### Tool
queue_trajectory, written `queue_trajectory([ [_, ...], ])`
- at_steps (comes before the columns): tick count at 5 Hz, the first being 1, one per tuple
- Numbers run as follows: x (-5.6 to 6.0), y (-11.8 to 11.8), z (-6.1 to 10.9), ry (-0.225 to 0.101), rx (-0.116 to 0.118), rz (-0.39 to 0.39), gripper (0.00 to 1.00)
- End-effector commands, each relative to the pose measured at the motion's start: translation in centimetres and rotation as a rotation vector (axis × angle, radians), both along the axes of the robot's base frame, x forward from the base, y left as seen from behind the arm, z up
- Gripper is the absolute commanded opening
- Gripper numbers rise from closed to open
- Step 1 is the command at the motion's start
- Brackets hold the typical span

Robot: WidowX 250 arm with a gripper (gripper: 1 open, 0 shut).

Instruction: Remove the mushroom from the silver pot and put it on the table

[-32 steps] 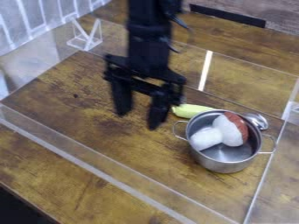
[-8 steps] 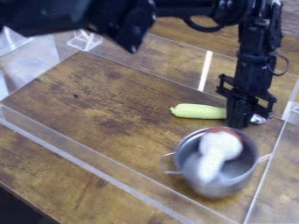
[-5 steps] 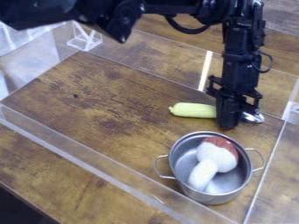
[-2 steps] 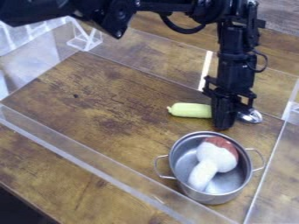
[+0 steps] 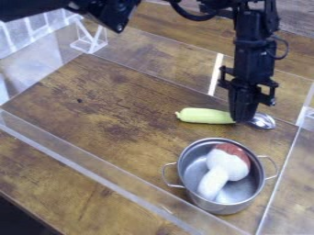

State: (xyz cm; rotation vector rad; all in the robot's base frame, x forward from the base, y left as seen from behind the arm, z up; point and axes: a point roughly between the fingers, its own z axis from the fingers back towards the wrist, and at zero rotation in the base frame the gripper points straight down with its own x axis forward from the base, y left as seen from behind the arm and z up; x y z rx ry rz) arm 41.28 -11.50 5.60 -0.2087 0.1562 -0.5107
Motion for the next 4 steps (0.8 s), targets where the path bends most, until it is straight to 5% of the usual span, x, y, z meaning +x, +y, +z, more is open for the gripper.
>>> queue_trajectory([
  [1,0.1,0.0,2.2,-0.078,-0.022,-0.022,1.0],
  [2,-0.3,0.5,1.3,-0.076,-0.023,-0.034,0.0],
  [4,0.5,1.2,0.5,-0.073,-0.031,-0.124,0.0],
])
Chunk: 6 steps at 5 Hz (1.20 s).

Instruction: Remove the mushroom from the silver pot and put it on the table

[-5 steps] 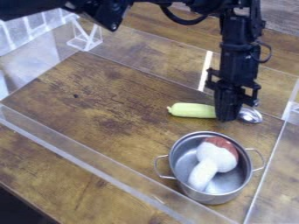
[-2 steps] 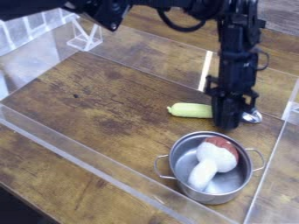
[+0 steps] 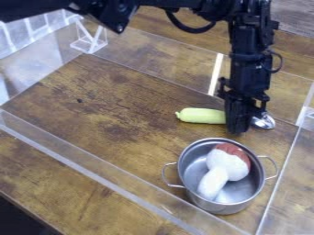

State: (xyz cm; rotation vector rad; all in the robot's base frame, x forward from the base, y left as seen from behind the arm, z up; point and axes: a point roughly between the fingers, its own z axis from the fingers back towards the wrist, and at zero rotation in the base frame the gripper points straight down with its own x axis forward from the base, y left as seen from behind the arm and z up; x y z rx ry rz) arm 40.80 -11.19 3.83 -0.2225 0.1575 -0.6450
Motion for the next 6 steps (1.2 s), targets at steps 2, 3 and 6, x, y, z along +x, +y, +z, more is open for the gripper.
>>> queue_trajectory([
  [2,1.3,1.3,3.9,-0.101,0.0,0.091,0.0],
  [3,1.5,1.5,5.1,-0.137,0.009,0.071,0.0],
  [6,-2.4,-0.2,8.9,-0.272,0.032,0.248,0.0],
])
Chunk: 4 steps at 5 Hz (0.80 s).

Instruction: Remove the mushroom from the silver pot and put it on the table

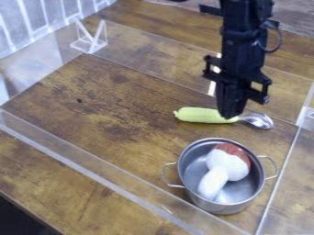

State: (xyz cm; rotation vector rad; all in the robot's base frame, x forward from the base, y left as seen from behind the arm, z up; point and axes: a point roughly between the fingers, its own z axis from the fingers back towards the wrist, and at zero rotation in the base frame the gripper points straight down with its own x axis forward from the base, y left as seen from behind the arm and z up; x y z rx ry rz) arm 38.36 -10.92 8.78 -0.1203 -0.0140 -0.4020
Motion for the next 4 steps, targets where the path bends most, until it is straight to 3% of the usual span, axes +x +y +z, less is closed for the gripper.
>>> queue_trajectory([
  [1,-1.3,-1.1,5.1,-0.145,-0.027,0.026,0.0],
  [2,-2.6,-1.7,5.4,-0.168,-0.035,0.064,0.0],
  [4,-5.3,-2.9,7.5,-0.207,-0.048,0.09,0.0],
])
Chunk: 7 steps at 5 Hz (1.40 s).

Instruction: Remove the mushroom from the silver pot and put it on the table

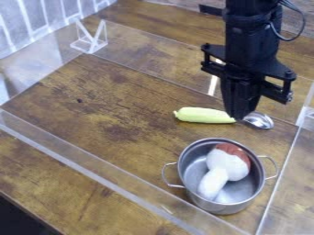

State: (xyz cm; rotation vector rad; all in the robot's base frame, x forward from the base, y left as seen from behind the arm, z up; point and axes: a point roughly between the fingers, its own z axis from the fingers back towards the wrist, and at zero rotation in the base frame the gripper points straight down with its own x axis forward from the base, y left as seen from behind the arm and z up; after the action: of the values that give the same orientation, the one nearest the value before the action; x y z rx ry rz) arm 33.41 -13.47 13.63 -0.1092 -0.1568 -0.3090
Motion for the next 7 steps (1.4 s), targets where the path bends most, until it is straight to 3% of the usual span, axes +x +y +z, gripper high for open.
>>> queue_trajectory([
  [1,-1.4,-1.1,1.8,-0.079,-0.031,0.0,0.0],
  [2,-2.4,-1.9,0.1,-0.078,-0.037,0.013,0.0],
  [3,-3.8,-2.1,-1.8,-0.069,-0.033,0.086,1.0],
  [4,-4.3,-1.9,-3.4,-0.081,-0.022,0.149,0.0],
  [7,-3.9,-0.9,-5.5,-0.145,-0.043,0.039,0.0],
])
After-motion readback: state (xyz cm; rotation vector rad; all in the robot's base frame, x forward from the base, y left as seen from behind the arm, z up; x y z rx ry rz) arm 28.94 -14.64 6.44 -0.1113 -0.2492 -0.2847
